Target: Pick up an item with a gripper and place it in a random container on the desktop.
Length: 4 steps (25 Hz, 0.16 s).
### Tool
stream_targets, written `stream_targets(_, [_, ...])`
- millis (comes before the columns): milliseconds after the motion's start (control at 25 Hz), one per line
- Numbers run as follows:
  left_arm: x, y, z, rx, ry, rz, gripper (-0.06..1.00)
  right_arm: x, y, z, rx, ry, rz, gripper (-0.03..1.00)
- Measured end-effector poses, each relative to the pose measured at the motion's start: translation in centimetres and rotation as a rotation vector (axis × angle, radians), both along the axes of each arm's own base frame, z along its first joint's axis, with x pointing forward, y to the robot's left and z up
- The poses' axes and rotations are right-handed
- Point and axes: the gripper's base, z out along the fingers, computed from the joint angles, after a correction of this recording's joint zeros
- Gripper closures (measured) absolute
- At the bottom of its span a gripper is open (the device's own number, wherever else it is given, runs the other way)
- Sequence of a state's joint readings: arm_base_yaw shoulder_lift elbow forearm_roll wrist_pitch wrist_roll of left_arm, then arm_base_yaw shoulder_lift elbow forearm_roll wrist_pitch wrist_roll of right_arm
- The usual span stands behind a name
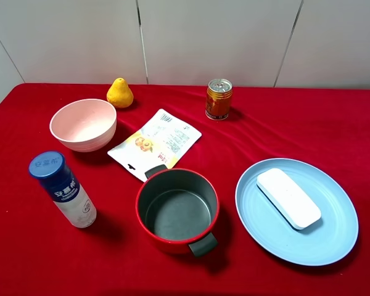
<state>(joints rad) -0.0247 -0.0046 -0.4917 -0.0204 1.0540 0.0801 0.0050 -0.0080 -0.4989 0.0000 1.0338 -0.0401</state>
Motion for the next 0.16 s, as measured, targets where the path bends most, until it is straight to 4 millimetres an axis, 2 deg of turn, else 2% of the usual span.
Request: stream_targets(160, [0.00,0.00,0.00,0.001,0.000,-0.001,-0.05,0.00,0.00,0.00,0.000,0.000,0.000,0.28])
